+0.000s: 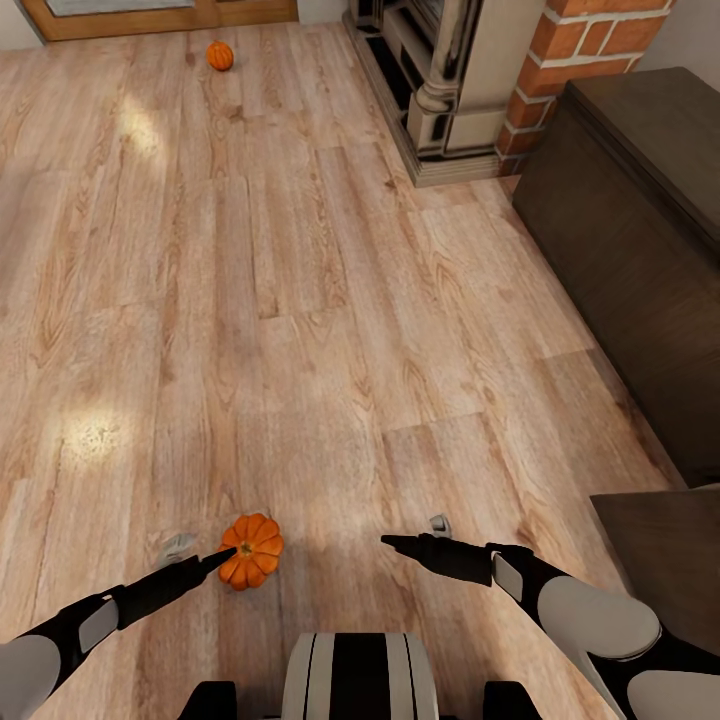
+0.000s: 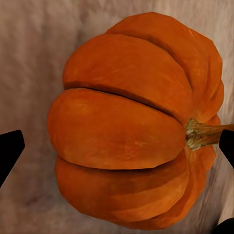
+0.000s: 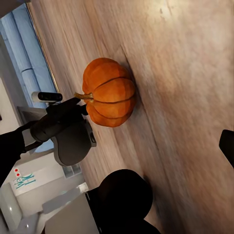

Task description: Place each of the two pumpkins and all three candles from the living room inside a cabinet in the living room (use any cabinet), then make sure every cabinet is closed, and position the cauldron so it is next to a table in the living room.

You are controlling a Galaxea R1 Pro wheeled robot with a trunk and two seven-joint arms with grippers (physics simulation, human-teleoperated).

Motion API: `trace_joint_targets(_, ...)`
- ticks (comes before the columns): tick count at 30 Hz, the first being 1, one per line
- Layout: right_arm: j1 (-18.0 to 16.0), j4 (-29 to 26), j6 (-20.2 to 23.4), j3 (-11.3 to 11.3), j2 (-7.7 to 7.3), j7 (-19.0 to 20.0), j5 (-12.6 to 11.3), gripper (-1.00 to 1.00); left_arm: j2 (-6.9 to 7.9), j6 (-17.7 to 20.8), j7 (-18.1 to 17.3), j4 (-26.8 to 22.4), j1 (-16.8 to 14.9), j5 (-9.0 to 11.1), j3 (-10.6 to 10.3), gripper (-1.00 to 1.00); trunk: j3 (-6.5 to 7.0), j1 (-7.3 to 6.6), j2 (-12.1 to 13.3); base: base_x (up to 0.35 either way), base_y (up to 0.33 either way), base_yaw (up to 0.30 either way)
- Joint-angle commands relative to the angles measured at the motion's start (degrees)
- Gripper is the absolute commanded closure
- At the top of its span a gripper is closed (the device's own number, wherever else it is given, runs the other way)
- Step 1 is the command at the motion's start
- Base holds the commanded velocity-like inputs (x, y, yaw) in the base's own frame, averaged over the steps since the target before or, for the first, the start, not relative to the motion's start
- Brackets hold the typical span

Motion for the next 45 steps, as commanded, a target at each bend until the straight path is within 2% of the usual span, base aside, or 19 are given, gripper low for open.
trace_joint_targets(1,0.00,0.00,0.00,0.00,-0.01,-0.03,0.00,-1.00,-0.01,0.00,0.00,0.00,0.01,0.00,0.00,-1.00,0.00,0.00,0.00,0.000,-0.001,0.000)
trace_joint_targets(11,0.00,0.00,0.00,0.00,0.02,-0.09,0.00,-1.00,0.04,-0.06,0.19,0.04,0.08,0.00,0.00,-1.00,0.00,0.00,0.00,0.006,0.000,0.000)
trace_joint_targets(13,0.00,0.00,0.00,0.00,0.02,-0.09,0.00,-1.00,0.02,-0.02,1.39,0.06,0.08,0.00,0.00,-1.00,0.00,0.00,0.00,0.000,0.000,0.000)
trace_joint_targets(17,0.00,0.00,0.00,0.00,0.04,-0.09,0.00,-1.00,-0.09,0.00,6.20,0.01,0.04,0.05,0.00,-1.00,0.00,0.00,0.00,0.000,0.000,0.000)
trace_joint_targets(21,0.00,0.00,0.00,0.00,0.00,-0.09,0.00,-1.00,-0.53,0.00,7.75,0.00,0.04,0.07,0.00,-1.00,0.00,0.00,0.00,0.000,0.000,0.000)
trace_joint_targets(45,0.00,0.00,0.00,0.00,0.04,-0.20,0.00,-1.00,-1.05,0.41,7.56,-1.52,0.08,-0.05,-0.08,-1.00,0.00,0.00,0.00,0.000,0.000,0.000)
